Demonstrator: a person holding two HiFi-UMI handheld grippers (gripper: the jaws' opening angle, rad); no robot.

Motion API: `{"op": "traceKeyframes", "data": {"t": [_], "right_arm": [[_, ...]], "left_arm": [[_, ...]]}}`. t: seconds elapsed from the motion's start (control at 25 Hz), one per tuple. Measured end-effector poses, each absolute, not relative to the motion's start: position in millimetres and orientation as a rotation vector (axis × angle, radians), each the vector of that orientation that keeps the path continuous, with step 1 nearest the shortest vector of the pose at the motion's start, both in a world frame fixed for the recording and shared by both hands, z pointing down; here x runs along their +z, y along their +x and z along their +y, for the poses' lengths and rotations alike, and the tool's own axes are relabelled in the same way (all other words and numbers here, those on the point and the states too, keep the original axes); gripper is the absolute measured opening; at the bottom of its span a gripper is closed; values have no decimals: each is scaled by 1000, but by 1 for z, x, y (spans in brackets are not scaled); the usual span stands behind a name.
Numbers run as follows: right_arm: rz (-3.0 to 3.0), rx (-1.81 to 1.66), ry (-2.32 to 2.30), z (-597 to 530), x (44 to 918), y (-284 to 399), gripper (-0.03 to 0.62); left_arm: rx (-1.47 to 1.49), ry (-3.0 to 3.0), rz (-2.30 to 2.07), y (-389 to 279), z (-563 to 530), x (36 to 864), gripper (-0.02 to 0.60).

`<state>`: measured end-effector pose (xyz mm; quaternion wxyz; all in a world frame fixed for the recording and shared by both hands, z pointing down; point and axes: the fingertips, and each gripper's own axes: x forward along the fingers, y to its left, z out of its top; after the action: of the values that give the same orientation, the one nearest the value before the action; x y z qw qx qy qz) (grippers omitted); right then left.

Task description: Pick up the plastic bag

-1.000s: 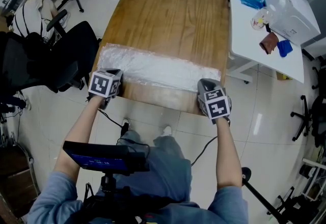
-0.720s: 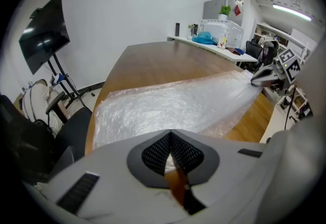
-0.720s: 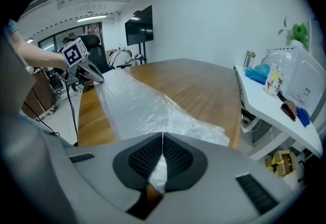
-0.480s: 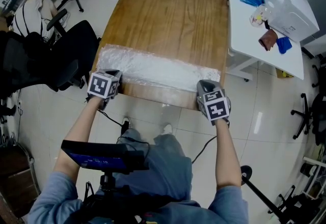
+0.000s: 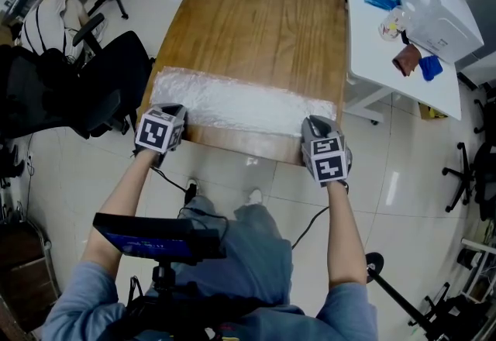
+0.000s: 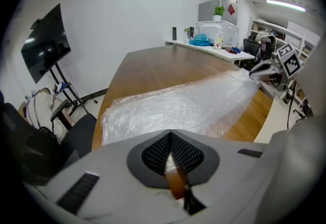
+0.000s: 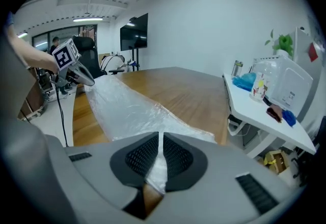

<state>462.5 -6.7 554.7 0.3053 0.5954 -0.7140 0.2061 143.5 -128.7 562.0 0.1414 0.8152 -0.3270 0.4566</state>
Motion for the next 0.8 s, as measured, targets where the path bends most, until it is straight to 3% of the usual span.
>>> {"op": "traceKeyframes", "data": {"t": [0.52,0.8], "right_arm": [[-1920,496,1603,-1,533,454,37],[-2036,471,1672,-6,487,432,11]], "left_arm": [[1242,2457,-914,158,-114,539,11],[913,2608,-817,193,-104,480,9]]}}
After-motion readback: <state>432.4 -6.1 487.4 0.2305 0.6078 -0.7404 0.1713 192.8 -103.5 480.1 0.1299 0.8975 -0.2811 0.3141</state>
